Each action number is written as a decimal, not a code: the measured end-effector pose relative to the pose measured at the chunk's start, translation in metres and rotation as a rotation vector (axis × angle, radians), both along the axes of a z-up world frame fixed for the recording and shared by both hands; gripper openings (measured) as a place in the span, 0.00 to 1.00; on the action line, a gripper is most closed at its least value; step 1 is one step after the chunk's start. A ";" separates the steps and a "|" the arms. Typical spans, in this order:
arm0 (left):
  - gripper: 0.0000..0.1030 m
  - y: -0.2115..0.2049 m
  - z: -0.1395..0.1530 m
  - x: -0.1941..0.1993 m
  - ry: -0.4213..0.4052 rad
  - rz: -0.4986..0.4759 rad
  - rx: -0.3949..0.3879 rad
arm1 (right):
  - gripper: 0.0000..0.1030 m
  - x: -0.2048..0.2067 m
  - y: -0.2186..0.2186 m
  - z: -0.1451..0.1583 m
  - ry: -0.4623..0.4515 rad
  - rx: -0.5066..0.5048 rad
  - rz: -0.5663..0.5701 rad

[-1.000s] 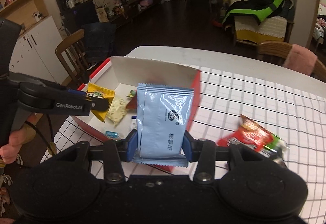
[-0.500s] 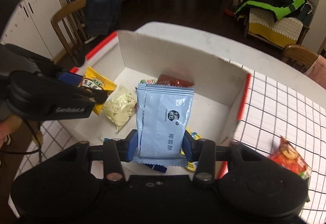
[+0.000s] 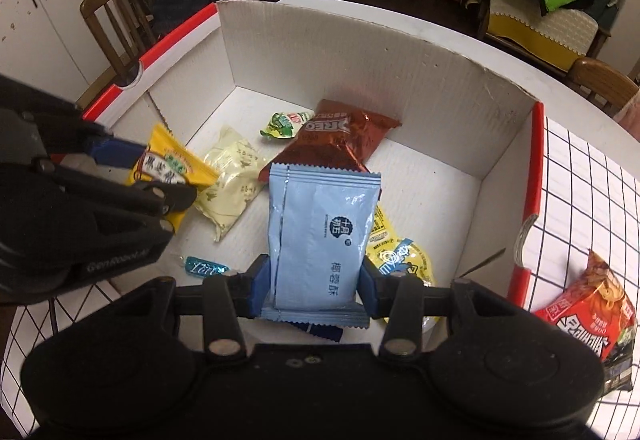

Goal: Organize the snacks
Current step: 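Lower both snacks into the red box and open both tools, then withdraw both tools from the box back over the snack pile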

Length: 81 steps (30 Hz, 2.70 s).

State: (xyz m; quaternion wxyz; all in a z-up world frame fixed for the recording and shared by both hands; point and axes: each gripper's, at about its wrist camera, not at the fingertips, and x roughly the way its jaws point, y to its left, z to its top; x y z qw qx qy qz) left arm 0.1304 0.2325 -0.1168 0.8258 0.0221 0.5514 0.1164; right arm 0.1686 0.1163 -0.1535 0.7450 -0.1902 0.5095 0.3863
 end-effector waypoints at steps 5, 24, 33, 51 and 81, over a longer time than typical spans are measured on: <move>0.33 -0.002 -0.004 -0.002 0.009 0.008 -0.003 | 0.43 0.001 -0.003 0.002 0.004 0.009 -0.010; 0.57 -0.046 0.058 -0.023 -0.144 -0.003 -0.014 | 0.63 -0.007 -0.065 0.067 -0.046 0.161 -0.029; 0.70 -0.093 0.084 -0.021 -0.235 -0.028 -0.038 | 0.78 0.001 -0.123 0.093 -0.085 0.214 -0.072; 0.79 -0.209 0.078 0.006 -0.310 -0.123 -0.090 | 0.98 0.042 -0.251 0.089 -0.108 0.217 -0.223; 0.80 -0.282 -0.028 0.077 -0.125 -0.215 -0.123 | 0.95 0.121 -0.291 -0.031 -0.013 0.045 -0.135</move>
